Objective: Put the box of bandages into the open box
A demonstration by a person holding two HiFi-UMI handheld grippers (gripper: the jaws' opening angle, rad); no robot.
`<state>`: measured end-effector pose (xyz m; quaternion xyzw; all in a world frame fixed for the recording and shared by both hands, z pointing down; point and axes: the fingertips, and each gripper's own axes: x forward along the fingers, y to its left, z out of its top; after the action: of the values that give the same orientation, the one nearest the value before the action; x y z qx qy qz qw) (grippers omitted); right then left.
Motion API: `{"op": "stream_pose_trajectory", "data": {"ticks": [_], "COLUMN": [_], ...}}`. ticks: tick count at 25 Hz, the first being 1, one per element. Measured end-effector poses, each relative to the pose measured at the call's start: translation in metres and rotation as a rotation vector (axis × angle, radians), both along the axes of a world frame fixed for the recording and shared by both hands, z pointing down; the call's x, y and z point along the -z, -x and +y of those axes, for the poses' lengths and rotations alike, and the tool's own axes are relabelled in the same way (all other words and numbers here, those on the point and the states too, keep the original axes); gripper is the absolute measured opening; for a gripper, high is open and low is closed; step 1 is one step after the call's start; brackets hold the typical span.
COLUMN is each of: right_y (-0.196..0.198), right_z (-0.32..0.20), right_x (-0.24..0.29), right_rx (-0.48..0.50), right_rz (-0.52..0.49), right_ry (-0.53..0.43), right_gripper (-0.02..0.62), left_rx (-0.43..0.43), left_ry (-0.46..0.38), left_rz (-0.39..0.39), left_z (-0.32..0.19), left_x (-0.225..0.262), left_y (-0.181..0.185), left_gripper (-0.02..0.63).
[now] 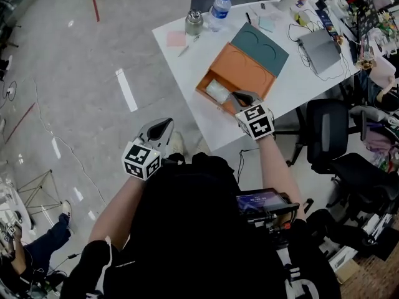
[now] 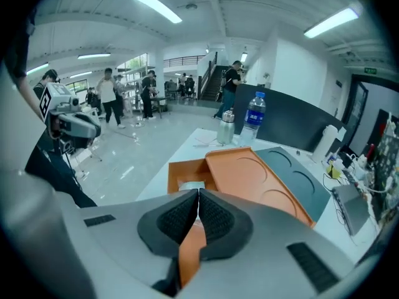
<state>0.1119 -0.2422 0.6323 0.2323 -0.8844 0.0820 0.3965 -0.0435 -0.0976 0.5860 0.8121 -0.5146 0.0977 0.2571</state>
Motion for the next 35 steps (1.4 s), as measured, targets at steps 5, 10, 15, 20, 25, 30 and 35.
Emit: {"op": "stream_pose_trajectory", "data": {"ticks": [5, 10, 15, 20, 25, 30, 35], "right_y": [-0.018, -0.04, -0.057, -0.074, -0.088, -0.104, -0.114], "right_z": [0.0, 0.005, 0.02, 0.035, 0.05, 0.063, 0.076], "right_x": [0.023, 0.044, 0.059, 0.07, 0.074, 0.077, 0.075], "right_rx": [-0.103, -0.17, -0.224, -0.272, -0.319, -0.412, -0.473], "right_rz": [-0.142, -0.229, -0.349, -0.417, -0.462, -0.528, -0.539], "right_ry": [-0.008, -0.039, -0.039, -0.064, -0.09, -0.096, -0.109], "right_gripper": [0.028, 0.026, 0.026, 0.026, 0.026, 0.026, 0.026], "left_rx": [-0.074, -0.138, -0.203, -0.268, -0.332, -0.373, -0.411], "left_ry": [-0.018, -0.035, -0.045, -0.054, -0.054, -0.048, -0.052], "left_rz": [-0.002, 0.0, 0.002, 0.004, 0.001, 0.01, 0.005], "left_z": [-0.016, -0.032, -0.042, -0.049, -0.052, -0.052, -0.053], "left_x": [0.003, 0.007, 0.009, 0.011, 0.012, 0.015, 0.019], "left_y": [-0.013, -0.027, -0.043, -0.058, -0.07, -0.079, -0.083], "left_gripper": [0.008, 0.008, 0.008, 0.008, 0.008, 0.008, 0.008]}}
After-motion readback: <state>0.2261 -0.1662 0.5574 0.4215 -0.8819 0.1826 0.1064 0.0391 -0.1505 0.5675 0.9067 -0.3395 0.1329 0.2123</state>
